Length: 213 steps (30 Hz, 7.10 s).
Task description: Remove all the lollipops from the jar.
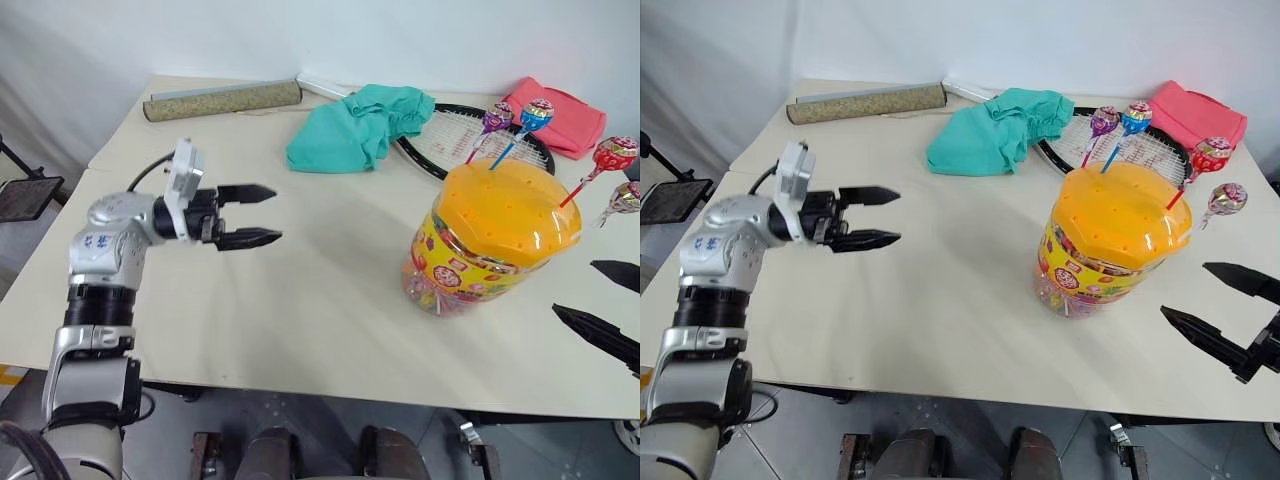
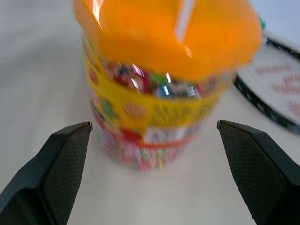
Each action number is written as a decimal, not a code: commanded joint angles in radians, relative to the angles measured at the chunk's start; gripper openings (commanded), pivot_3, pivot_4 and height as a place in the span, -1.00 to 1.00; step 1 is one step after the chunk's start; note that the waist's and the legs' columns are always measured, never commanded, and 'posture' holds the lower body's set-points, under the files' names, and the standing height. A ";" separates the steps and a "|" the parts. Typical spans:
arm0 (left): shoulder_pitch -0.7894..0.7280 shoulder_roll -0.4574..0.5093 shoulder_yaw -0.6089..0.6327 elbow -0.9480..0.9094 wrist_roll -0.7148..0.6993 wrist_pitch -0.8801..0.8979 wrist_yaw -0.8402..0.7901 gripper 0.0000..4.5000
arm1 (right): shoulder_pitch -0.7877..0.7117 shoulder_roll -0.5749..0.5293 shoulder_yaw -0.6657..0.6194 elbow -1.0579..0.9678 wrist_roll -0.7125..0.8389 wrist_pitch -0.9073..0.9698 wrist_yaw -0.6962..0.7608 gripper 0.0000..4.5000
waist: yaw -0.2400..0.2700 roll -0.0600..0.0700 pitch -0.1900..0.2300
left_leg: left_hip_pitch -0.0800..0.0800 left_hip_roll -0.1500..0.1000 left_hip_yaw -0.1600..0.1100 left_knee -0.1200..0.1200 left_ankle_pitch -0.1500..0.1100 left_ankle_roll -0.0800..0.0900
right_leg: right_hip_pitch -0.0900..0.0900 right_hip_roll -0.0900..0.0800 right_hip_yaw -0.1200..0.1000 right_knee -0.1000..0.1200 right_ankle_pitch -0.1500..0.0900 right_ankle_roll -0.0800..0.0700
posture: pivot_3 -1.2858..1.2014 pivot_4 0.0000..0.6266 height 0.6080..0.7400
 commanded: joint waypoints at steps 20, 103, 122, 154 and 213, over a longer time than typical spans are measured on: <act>-0.638 -0.529 -0.028 0.766 0.239 -0.367 0.230 1.00 | 0.227 0.250 -0.284 -0.319 0.340 -0.026 -0.284 0.99 | 0.005 -0.007 0.004 | -0.010 -0.003 0.002 0.002 -0.002 0.004 | -0.004 -0.002 -0.003 -0.004 0.002 0.004 | 0.03 -0.52 1.00; -0.352 0.017 -0.231 -0.088 0.293 0.465 0.191 1.00 | 0.164 0.078 -0.221 -0.144 0.278 -0.072 -0.199 1.00 | 0.019 -0.007 0.004 | -0.012 -0.003 -0.001 0.012 -0.004 0.007 | -0.004 -0.003 0.001 0.001 0.003 0.005 | 0.03 -0.52 1.00; -0.654 -0.617 -0.002 0.676 0.148 -0.352 0.129 1.00 | 0.441 0.393 -0.403 -0.356 0.382 -0.198 -0.319 1.00 | 0.007 -0.007 0.004 | -0.014 -0.005 0.001 0.016 -0.007 0.011 | -0.004 -0.003 0.003 -0.001 0.004 0.008 | 0.03 -0.52 1.00; -0.877 -0.518 0.134 0.819 0.234 -0.266 0.417 -0.98 | 0.627 0.480 -0.336 -0.362 0.409 -0.423 -0.321 1.00 | 0.002 -0.006 0.004 | -0.014 -0.004 0.000 0.014 -0.007 0.012 | -0.006 -0.003 0.005 -0.003 0.004 0.009 | 0.03 -0.52 1.00; -0.286 0.128 -0.058 0.032 0.265 0.307 0.184 0.98 | 0.170 0.061 -0.199 -0.153 0.321 -0.040 -0.340 1.00 | 0.001 -0.009 0.005 | -0.012 -0.004 -0.002 0.018 -0.008 0.011 | -0.005 -0.003 0.009 0.003 0.005 0.010 | 0.03 -0.52 1.00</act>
